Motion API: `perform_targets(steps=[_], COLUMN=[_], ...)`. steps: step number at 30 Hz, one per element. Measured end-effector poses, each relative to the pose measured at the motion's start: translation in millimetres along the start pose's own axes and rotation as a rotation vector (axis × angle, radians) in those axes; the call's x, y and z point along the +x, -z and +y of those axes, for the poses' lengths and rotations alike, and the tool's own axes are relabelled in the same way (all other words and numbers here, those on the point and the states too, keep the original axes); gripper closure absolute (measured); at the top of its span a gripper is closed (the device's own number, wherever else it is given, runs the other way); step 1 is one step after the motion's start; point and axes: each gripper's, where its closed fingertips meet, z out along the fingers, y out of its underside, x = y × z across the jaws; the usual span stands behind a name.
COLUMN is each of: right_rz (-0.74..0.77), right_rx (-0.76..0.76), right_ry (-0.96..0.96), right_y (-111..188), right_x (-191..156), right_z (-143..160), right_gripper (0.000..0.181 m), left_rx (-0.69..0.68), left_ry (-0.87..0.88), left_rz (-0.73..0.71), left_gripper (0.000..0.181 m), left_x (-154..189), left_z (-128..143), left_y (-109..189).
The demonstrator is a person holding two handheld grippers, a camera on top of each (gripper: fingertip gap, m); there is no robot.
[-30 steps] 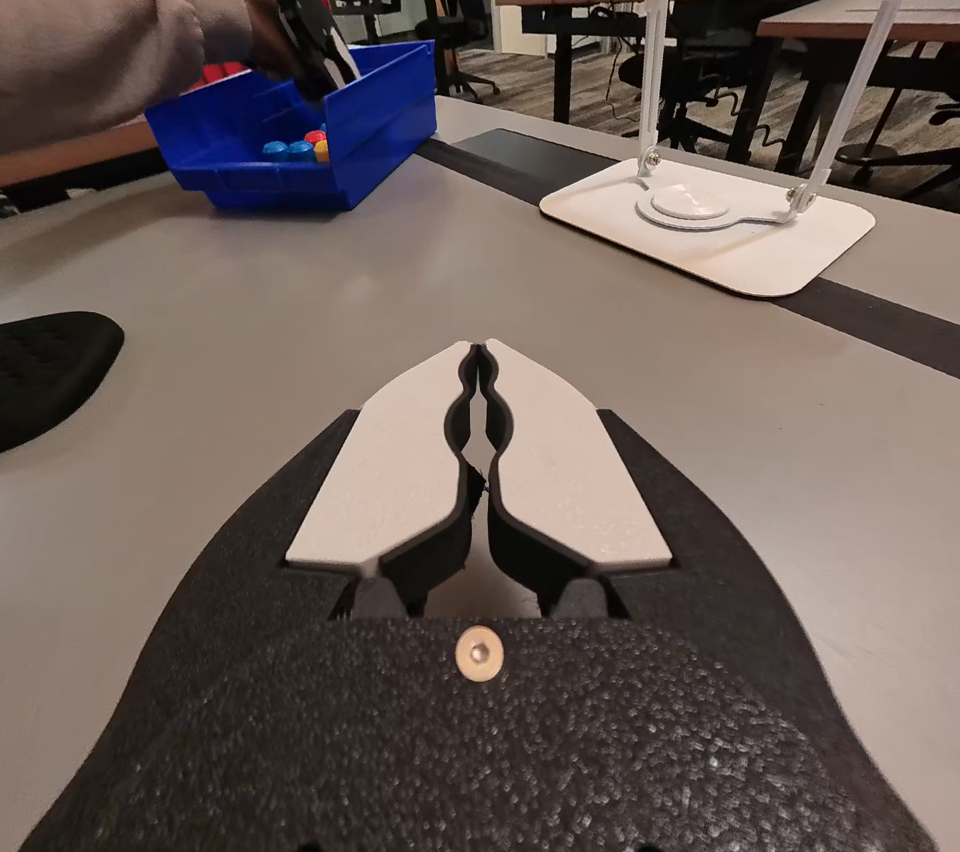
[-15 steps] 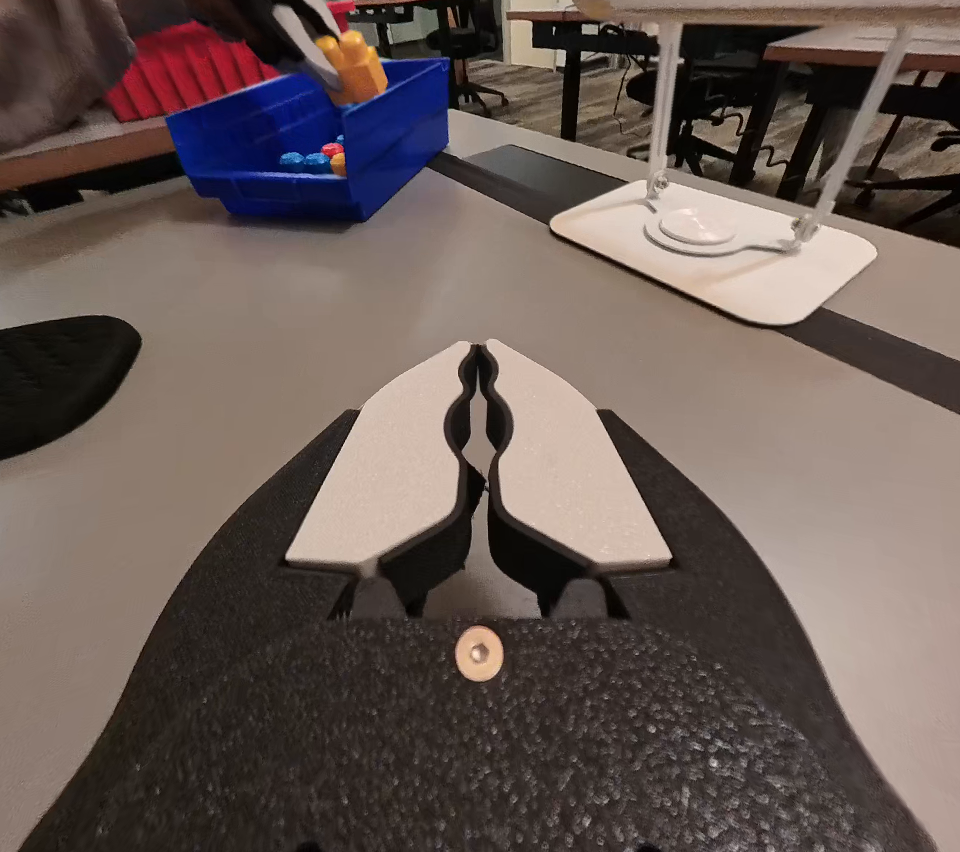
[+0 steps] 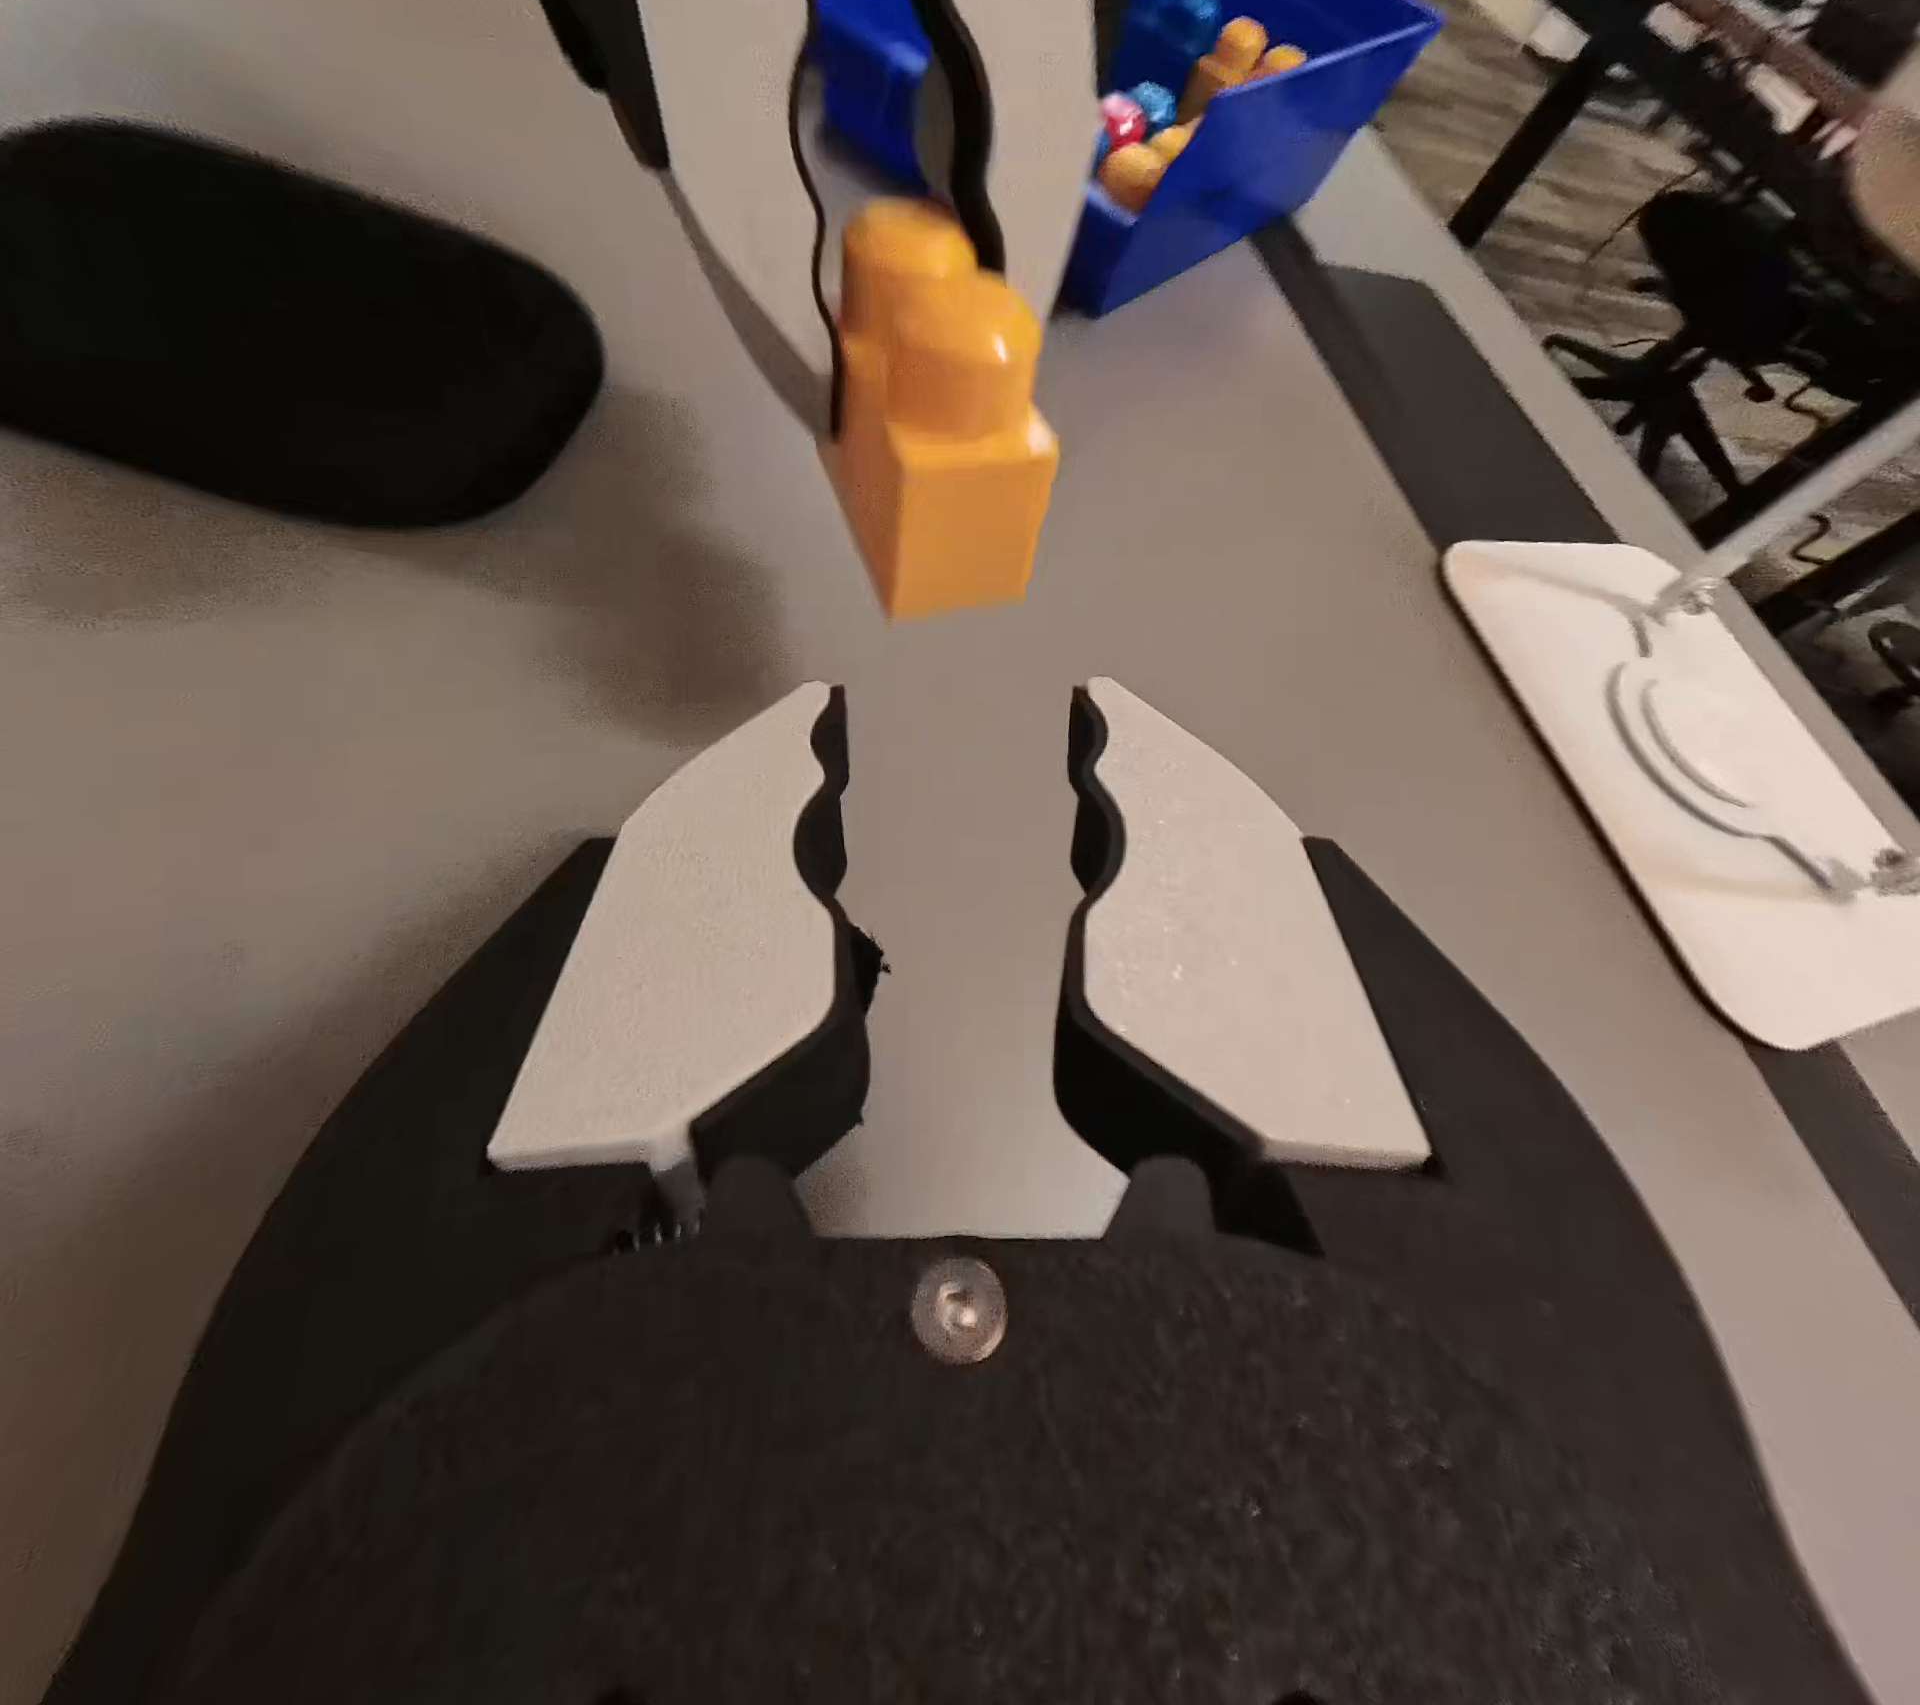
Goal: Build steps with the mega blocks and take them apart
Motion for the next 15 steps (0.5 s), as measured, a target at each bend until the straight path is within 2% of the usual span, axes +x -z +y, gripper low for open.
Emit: perform_targets(steps=[5,9,15], right_rz=[-0.070,-0.161,-0.225], right_rx=[-0.088,-0.123,-0.131], right_ry=[0.045,0.021,-0.040], right_y=[-4,6,23], right_x=[-19,-26,-19], right_z=[21,36,48], right_gripper=[0.139,0.144,0.144], left_rx=[0.051,0.082,0.253], left_ry=[-0.067,-0.084,0.029], left_rz=[0.072,0.072,0.007], left_gripper=[0.145,0.145,0.143], left_x=[30,39,33], left_z=[-42,-54,-65], left_y=[-34,-48,-46])
